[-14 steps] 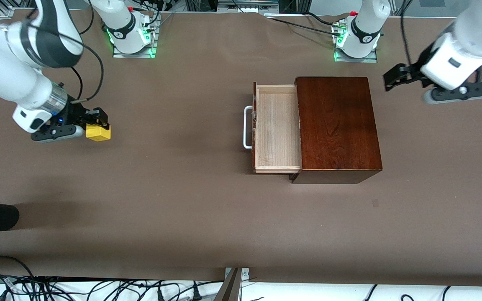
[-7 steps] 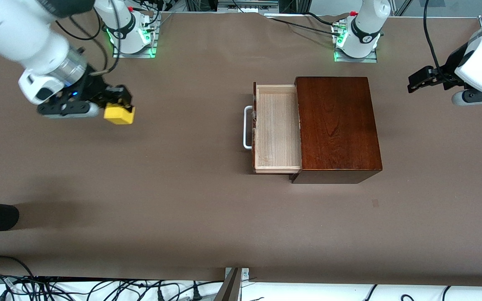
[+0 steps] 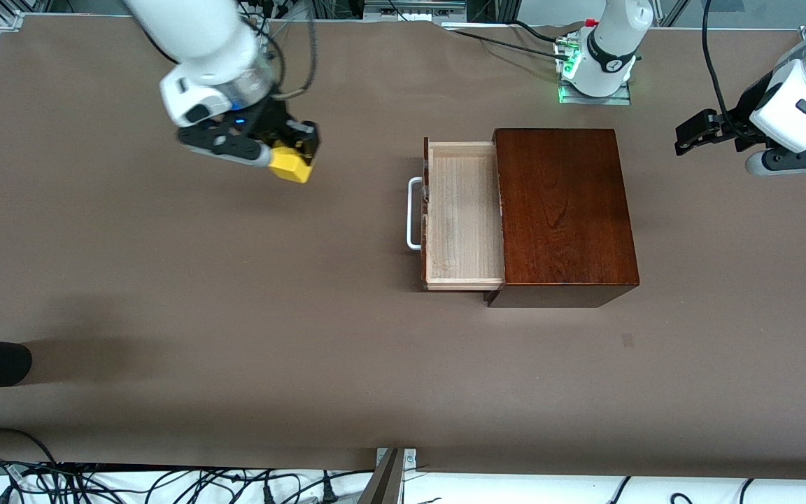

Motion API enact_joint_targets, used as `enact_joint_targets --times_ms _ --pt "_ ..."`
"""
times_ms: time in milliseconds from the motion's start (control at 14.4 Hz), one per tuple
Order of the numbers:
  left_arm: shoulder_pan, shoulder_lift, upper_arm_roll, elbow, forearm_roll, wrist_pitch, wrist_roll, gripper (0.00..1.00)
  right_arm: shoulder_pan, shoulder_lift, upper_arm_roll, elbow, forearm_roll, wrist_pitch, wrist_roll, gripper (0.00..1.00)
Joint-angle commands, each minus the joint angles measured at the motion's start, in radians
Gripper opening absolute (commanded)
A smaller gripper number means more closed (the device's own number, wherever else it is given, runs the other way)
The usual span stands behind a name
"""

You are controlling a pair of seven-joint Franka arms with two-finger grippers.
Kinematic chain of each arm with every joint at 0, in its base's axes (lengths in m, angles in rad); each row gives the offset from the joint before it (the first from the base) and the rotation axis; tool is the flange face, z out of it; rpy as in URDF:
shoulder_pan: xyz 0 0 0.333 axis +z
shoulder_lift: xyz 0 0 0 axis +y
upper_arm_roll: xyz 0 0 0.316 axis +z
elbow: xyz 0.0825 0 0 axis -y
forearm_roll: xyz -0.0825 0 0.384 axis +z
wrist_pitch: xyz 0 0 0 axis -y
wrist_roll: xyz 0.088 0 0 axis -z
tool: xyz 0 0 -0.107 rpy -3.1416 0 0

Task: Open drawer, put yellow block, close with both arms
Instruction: 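Carry the yellow cube over the open drawer with the right gripper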

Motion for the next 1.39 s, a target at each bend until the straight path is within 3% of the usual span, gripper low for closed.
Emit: enact_joint_targets --times_ms 0,208,416,693,901,1316 --pt "0.021 -0.009 -0.003 -0.006 -0.005 0.036 0.041 1.0 0.088 0.09 -0.002 0.088 -0.052 0.021 0.19 0.0" --pt "0.019 0.016 0.002 0.023 -0.004 0.039 0.046 1.0 0.172 0.148 -0.002 0.107 -0.078 0.119 0.417 0.0" --pt "0.019 0.04 0.003 0.043 -0.002 0.039 0.046 1.0 0.246 0.26 -0.003 0.229 -0.146 0.111 0.676 0.0" --pt "0.018 0.038 0.002 0.043 -0.002 0.039 0.046 1.0 0.333 0.417 -0.009 0.363 -0.235 0.107 0.876 0.0" --pt "0.019 0.04 0.005 0.043 -0.001 0.044 0.046 1.0 0.359 0.526 -0.009 0.475 -0.249 0.107 1.057 0.0" --pt "0.027 0.046 0.005 0.043 -0.001 0.049 0.047 1.0 0.476 0.624 -0.109 0.535 -0.255 0.131 1.188 0.0"
